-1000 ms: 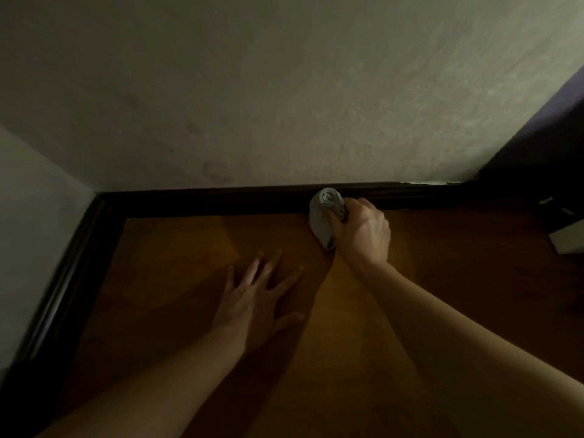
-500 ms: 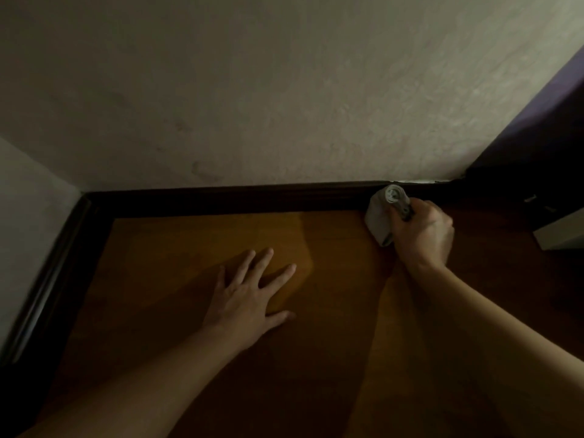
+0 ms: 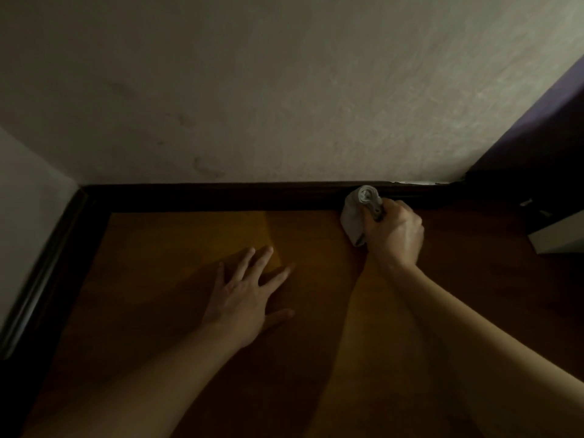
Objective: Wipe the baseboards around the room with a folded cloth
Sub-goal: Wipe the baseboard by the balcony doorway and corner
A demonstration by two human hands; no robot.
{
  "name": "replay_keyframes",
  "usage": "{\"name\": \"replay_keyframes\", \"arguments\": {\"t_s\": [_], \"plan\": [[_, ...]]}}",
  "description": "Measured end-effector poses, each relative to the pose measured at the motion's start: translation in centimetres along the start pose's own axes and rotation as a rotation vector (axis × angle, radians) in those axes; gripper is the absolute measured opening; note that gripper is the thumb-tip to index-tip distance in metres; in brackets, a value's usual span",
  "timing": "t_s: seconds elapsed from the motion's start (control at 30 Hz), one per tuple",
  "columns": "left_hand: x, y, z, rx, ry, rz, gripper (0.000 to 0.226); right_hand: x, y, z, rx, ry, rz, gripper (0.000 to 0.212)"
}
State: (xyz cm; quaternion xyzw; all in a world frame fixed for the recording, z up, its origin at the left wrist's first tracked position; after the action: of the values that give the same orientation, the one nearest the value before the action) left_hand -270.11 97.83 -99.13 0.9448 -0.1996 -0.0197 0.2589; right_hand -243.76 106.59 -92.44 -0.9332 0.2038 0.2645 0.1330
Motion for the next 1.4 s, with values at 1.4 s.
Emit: {"name": "replay_keyframes", "arguments": {"t_s": [1.4], "plan": [[0.7,-1.5,-1.0,0.086,0.051,-0.056,0.085,-2.6,0.8,2.0,-0.064,-0.095,-0.081,0.025]]}}
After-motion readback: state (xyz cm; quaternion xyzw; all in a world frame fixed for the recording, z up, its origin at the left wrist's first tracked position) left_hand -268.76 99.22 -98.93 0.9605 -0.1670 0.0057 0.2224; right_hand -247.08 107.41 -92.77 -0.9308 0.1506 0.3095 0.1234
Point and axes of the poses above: each hand's wrist, its own y-axis away from the middle knuckle, its own z-axis out of the palm, x = y × z, the point moved 9 cm from there along -y, towards the middle knuckle, and after that the axes turned 5 degrees about z, right-handed, at the moved point
